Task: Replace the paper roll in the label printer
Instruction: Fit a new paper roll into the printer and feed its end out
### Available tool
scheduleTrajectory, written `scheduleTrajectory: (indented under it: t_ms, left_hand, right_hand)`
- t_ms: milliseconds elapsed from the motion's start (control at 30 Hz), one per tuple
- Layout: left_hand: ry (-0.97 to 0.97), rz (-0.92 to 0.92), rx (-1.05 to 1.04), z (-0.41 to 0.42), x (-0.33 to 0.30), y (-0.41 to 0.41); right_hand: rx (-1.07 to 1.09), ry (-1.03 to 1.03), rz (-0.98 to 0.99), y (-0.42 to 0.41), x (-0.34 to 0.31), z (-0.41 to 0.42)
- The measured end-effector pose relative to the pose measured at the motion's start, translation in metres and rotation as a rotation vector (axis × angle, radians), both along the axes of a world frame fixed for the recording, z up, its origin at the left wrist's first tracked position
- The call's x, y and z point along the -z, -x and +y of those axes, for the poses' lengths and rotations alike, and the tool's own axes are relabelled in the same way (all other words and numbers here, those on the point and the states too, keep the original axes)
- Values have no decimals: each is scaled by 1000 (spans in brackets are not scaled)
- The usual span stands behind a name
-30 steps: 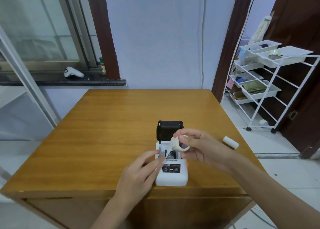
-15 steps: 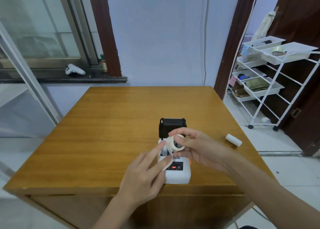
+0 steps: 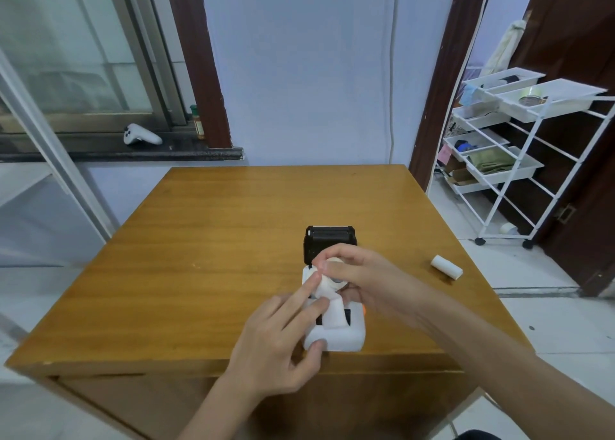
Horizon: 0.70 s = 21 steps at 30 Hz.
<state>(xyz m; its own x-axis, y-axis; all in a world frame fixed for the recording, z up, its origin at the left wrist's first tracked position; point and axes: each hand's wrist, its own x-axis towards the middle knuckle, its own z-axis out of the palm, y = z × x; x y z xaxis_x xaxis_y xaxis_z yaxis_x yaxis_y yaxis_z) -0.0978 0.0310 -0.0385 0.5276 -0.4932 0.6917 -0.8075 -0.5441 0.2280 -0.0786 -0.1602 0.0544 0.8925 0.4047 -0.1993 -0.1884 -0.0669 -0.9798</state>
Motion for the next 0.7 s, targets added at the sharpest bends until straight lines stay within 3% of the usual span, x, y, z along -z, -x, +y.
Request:
scheduleTrajectory:
  t_ms: [300, 533, 700]
  left_hand:
    - [-34, 7, 30, 0, -2, 1]
    - [-28, 29, 50, 1, -3, 1]
    - [-35, 53, 52, 2, -3, 1]
  right_hand:
    - [14, 198, -31, -7, -3, -2]
    - [-194, 267, -49, -13, -11, -17]
    - [-226, 420, -149, -19, -15, -18]
